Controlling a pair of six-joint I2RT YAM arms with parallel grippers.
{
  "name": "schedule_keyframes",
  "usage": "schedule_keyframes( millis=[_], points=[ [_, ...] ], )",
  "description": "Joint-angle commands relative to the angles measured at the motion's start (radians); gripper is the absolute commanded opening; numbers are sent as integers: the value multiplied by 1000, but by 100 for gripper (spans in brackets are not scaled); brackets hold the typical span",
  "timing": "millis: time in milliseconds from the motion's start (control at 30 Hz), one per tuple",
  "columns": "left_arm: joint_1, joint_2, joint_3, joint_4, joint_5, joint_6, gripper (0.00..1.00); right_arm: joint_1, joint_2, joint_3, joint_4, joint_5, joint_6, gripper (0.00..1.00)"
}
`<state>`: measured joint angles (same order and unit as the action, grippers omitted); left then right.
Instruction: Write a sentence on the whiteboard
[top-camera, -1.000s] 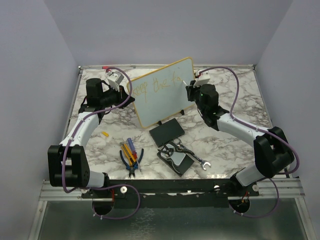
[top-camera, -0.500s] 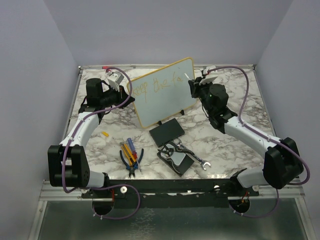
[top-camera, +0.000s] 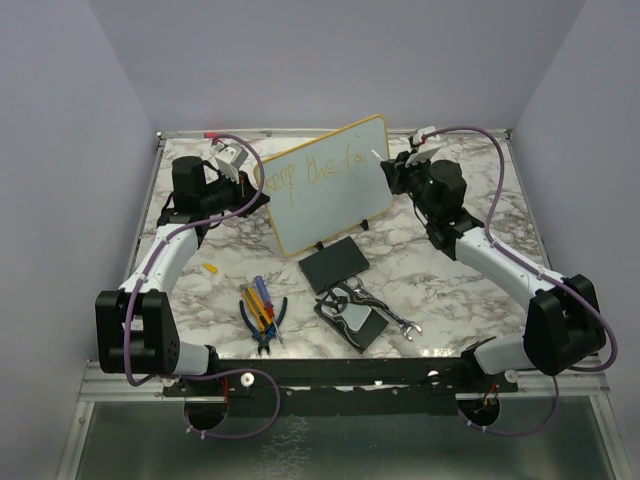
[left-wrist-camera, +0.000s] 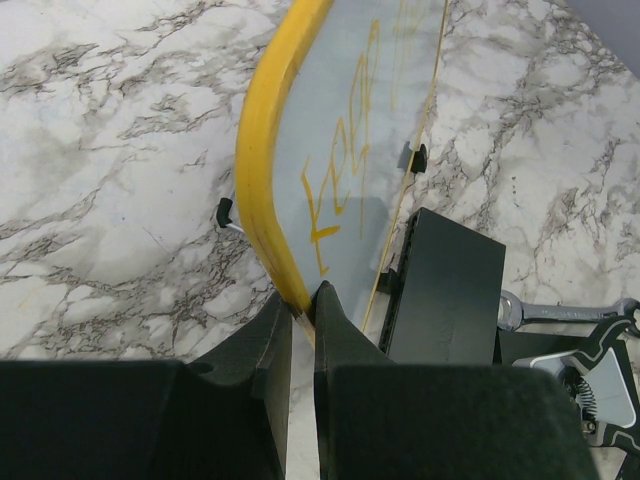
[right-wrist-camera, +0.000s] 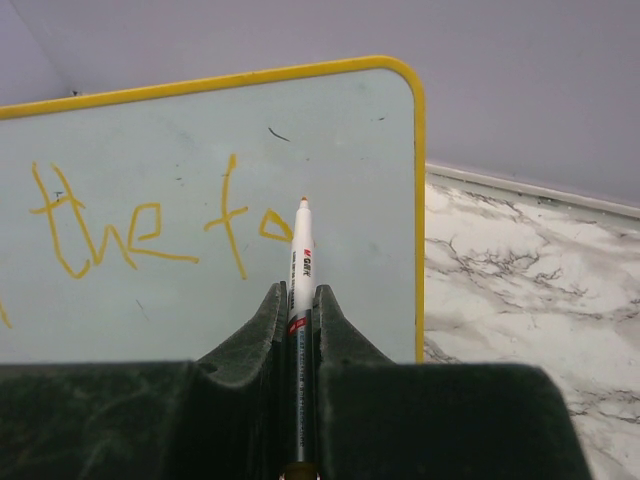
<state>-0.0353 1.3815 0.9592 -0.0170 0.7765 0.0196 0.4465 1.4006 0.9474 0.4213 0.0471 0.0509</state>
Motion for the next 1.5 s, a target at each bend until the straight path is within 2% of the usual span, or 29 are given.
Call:
schedule_keyframes(
  millis=[0,200,467,733,1467],
  points=[
    [-16,4,-20,-67,-32,49,0,-53,9,20,-34,-169,0,1],
    [-17,5,-23,-68,-39,51,0,-90,12,9,-41,-292,-12,1],
    [-20,5,-22,-72,-39,54,0,-92,35,18,-55,-313,-40,1],
    [-23,6,-22,-74,-41,56,0,-91,52,17,-28,-242,-27,1],
    [-23,9,-19,-79,-41,59,0,-91,108,61,43,-196,-7,1]
  ],
)
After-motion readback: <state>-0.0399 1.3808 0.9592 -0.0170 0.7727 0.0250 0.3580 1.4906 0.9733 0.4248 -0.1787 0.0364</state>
